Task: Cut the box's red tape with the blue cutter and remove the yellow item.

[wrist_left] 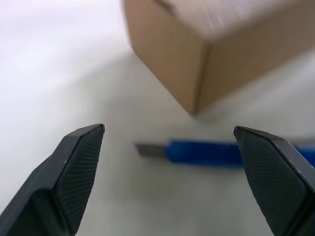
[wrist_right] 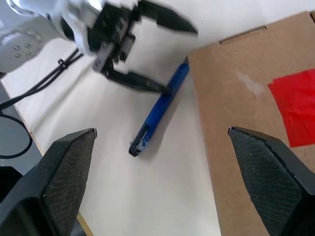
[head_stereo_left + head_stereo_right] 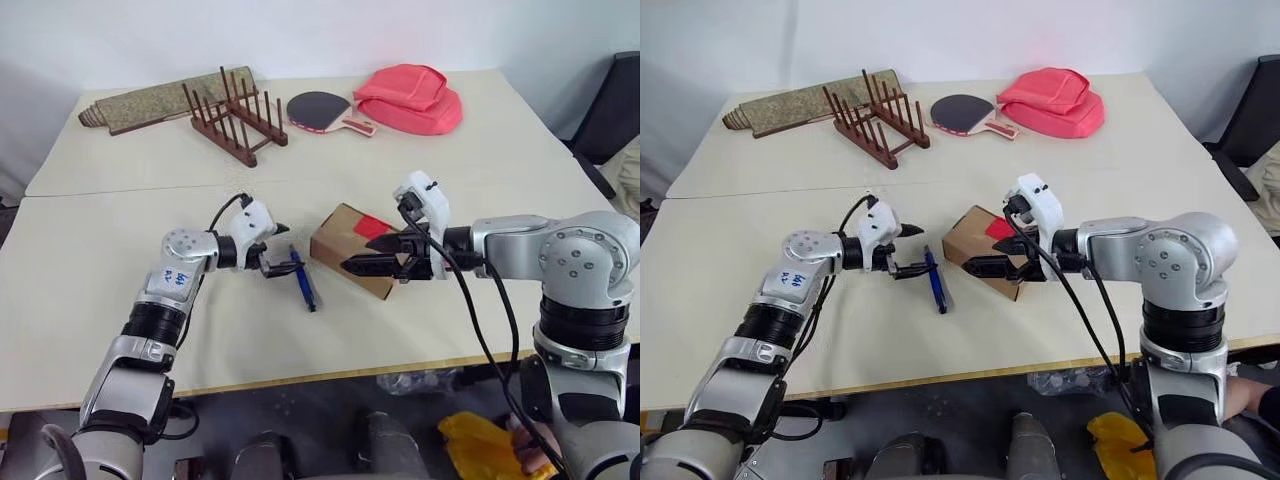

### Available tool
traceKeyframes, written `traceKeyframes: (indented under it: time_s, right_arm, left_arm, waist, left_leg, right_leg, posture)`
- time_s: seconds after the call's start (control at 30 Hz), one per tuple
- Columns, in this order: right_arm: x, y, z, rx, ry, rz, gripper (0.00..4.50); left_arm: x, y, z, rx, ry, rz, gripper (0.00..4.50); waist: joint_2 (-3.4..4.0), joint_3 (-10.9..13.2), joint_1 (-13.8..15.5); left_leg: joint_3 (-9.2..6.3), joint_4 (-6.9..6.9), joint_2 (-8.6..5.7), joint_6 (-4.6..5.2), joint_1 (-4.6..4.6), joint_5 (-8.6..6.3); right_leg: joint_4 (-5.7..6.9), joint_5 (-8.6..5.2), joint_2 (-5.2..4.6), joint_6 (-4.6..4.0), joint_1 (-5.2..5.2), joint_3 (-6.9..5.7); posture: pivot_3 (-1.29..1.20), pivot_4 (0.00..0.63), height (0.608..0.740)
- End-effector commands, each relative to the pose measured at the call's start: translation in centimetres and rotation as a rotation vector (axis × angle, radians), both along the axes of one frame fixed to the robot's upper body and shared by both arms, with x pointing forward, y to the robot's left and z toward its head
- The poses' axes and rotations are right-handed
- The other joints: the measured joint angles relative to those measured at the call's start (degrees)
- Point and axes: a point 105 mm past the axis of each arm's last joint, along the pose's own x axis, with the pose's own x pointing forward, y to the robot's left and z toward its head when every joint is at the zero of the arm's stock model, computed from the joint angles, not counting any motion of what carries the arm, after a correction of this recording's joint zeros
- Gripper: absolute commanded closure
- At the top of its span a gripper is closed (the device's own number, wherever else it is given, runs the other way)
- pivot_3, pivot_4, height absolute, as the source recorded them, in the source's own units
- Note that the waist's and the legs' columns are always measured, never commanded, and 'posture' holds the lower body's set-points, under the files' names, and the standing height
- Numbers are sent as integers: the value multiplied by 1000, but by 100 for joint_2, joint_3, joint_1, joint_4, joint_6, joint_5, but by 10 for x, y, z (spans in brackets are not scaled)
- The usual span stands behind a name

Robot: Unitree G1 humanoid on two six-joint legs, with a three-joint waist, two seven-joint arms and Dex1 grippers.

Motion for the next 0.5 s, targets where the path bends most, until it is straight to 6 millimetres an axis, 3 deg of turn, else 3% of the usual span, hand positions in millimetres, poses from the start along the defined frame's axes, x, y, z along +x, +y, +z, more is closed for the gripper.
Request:
traceKeyframes:
  time_s: [0.03,0.5]
  right_arm:
    - [-4,-4,8,6,-41,2,0]
    - [-1,-5,9,-10,-39,-6,0]
  left_arm:
    - [-2,3,-6,57,-14,-25,33]
    - [-21,35,-49,279,61,-50,33]
  waist:
    - [0,0,6]
    - [-3,-4,-34]
  left_leg:
    - [0,1,0,0,1,0]
    - [6,11,2,0,16,-1]
  right_leg:
    - [0,0,0,0,0,1]
    - [22,-1,-1,-1,1,15]
  posture:
    - [0,150,740]
    - [0,150,740]
